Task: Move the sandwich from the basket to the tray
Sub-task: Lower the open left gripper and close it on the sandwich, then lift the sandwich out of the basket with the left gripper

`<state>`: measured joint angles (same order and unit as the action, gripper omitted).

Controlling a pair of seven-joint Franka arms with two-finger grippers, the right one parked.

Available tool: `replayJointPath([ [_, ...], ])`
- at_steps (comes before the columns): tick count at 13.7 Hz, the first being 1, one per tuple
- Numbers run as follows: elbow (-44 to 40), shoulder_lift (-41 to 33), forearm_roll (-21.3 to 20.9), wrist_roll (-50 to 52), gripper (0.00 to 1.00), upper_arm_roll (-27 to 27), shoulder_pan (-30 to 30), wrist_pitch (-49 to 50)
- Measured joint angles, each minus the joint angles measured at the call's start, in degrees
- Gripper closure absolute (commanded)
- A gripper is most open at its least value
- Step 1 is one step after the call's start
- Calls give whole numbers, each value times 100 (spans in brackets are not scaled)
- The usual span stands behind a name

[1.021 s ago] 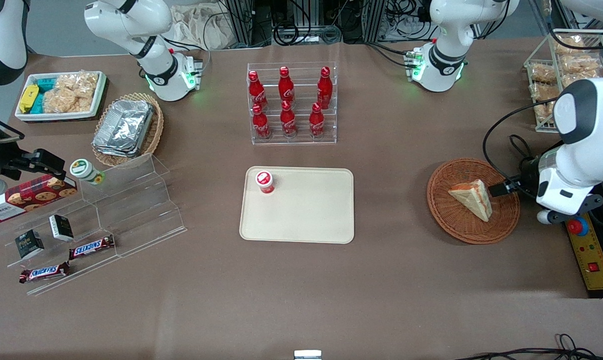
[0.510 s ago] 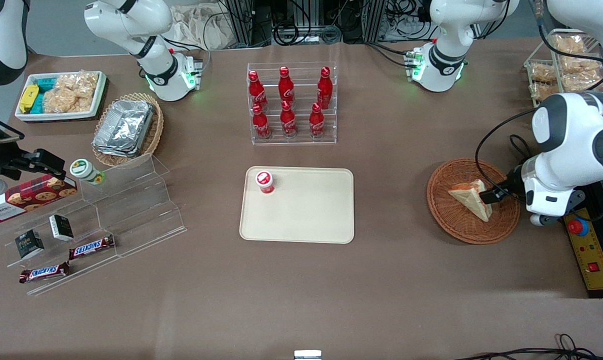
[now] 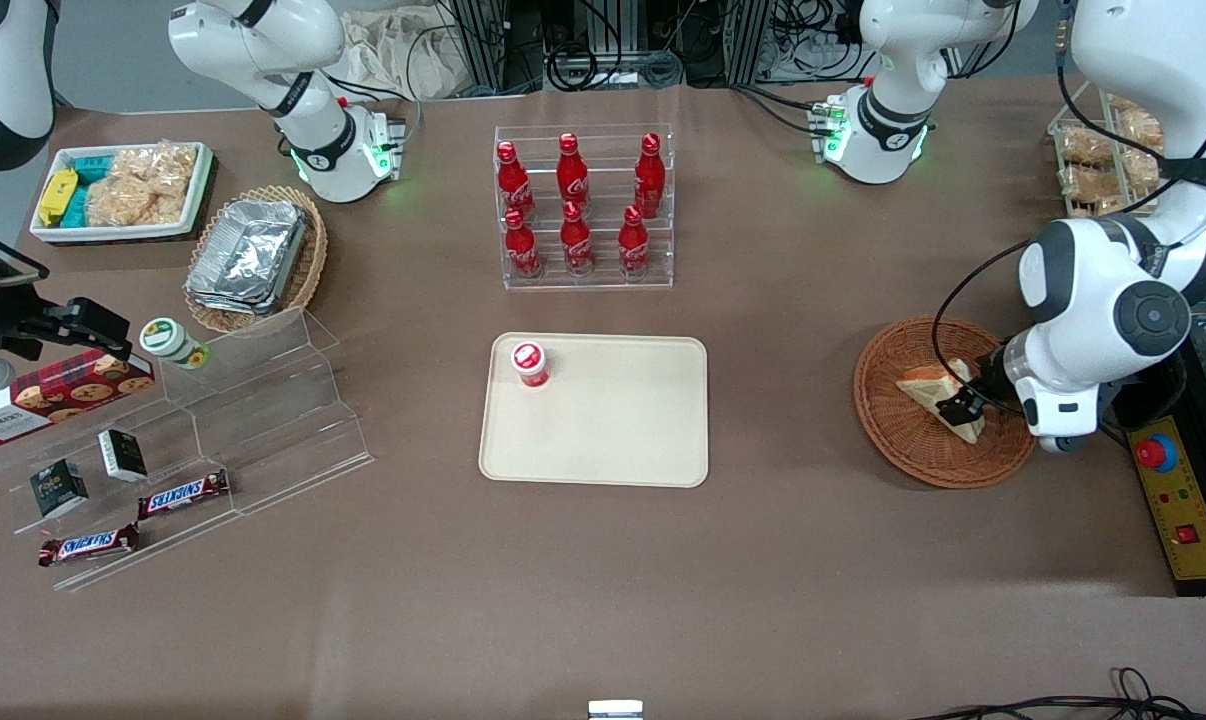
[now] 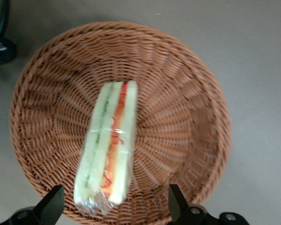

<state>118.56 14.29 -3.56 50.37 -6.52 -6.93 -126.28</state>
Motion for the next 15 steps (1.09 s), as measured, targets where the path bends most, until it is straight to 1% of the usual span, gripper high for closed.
replayJointPath([
  [3, 108, 69, -13, 167, 0, 125, -4, -80],
  [5, 308, 104, -35, 258, 0, 128, -3, -340],
  [6, 413, 130, -41, 316, 3, 128, -3, -505],
  [7, 501, 170, -48, 385, 33, 128, -2, -636],
  [8, 550, 213, -55, 423, 67, 127, 0, -710],
  [9, 563, 249, -60, 442, 90, 127, 1, -733],
  [10, 563, 269, -67, 451, 100, 126, 1, -742],
  [15, 535, 261, -82, 465, 100, 115, 3, -750],
])
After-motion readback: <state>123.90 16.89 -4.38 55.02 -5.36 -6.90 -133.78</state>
